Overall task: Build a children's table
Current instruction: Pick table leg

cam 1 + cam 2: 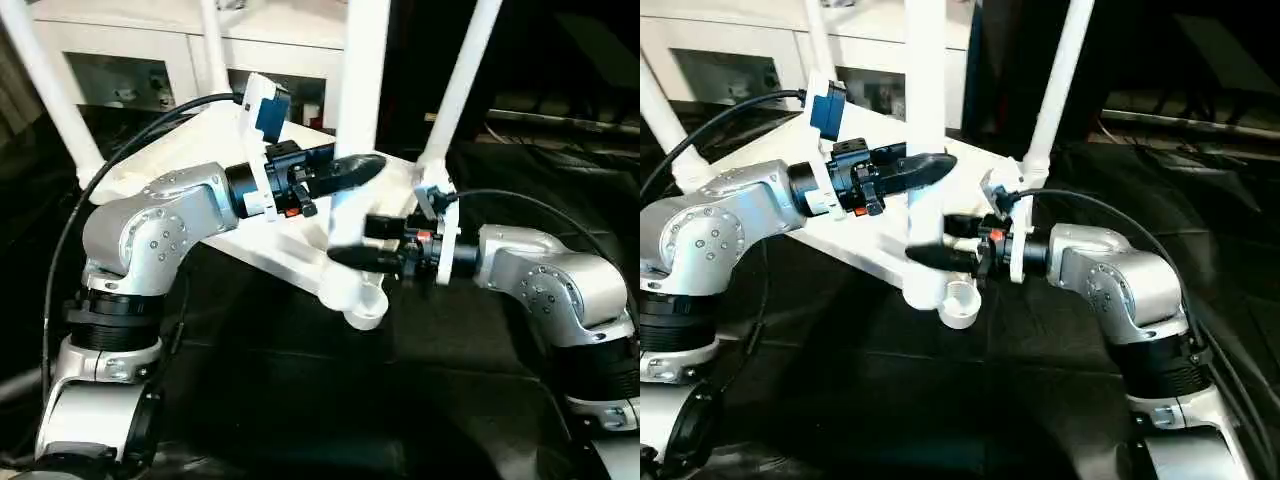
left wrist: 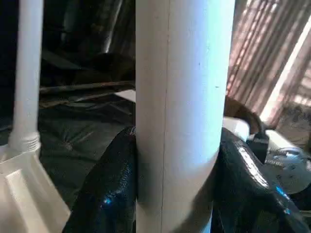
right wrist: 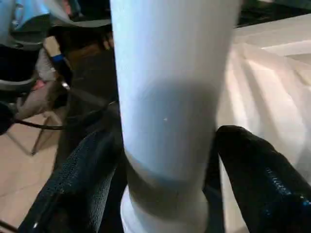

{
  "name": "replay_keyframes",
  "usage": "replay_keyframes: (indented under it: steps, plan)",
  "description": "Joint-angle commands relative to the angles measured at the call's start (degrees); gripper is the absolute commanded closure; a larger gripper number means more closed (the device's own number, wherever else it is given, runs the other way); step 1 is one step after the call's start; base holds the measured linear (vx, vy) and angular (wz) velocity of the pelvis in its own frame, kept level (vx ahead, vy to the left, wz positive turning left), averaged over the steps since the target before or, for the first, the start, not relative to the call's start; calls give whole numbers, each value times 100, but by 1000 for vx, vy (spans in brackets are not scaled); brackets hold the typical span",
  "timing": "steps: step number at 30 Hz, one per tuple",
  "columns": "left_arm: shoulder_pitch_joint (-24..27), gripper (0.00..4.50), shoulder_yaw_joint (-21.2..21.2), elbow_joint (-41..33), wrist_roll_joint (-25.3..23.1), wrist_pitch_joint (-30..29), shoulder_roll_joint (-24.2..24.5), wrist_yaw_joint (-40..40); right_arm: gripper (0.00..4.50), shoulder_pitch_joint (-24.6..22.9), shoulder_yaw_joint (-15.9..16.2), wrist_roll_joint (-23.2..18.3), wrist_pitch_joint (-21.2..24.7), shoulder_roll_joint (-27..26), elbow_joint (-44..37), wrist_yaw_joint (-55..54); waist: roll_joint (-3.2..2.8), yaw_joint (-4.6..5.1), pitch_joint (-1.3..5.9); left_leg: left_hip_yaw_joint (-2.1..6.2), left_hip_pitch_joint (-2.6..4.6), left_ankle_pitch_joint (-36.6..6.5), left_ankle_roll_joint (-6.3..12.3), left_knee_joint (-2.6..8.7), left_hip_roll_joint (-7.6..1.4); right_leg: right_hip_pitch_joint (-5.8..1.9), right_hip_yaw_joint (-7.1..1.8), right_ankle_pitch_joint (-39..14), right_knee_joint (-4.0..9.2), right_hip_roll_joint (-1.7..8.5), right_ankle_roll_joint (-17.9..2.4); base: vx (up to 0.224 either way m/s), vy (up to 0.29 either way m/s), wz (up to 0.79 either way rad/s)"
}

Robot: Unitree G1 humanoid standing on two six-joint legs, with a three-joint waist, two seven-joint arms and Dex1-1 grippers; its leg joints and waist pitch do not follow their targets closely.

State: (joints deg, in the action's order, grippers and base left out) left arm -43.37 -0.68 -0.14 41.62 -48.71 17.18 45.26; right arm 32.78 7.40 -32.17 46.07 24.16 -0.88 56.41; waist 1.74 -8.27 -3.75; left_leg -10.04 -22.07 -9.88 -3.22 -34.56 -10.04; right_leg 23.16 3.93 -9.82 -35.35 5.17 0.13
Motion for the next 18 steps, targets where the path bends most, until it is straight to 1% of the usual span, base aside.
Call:
replay_keyframes:
  steps: [1,7,11,12,16,17,18]
  plan:
    - [-184,266,-25,-167,132,-62,-54,79,103,-39,22,-109,65,84,-86,125,43,-2,451,69,102,-861,-129,406,-264,-292,-251,-1182,346,344,-1046,0,0,0]
    - [-154,266,59,-245,197,-123,-52,184,103,-95,45,-180,96,124,-153,282,37,1,455,72,96,-801,-100,401,-262,-303,-247,-1100,338,338,-1093,0,0,0]
    - [-142,266,105,-257,211,-135,-41,227,103,-109,68,-194,96,127,-167,330,34,1,446,70,103,-913,-118,403,-259,-298,-252,-1291,365,341,-1048,0,0,0]
    - [-135,266,117,-280,230,-149,-42,250,103,-117,79,-195,99,121,-175,333,26,2,447,76,103,-912,-130,408,-263,-299,-249,-1318,363,341,-1034,0,0,0]
    - [-111,266,155,-363,268,-141,-35,347,103,-116,82,-213,97,112,-166,325,27,2,454,78,107,-902,-146,404,-265,-298,-248,-1300,358,341,-1031,0,0,0]
    - [-111,266,155,-365,268,-142,-36,347,131,-115,82,-212,97,111,-164,325,28,4,452,77,104,-895,-144,406,-265,-299,-249,-1285,359,341,-1036,0,0,0]
    - [-106,266,157,-374,260,-145,-40,340,138,-109,79,-209,100,108,-159,326,28,3,454,74,106,-882,-143,402,-266,-298,-249,-1234,354,339,-1058,0,0,0]
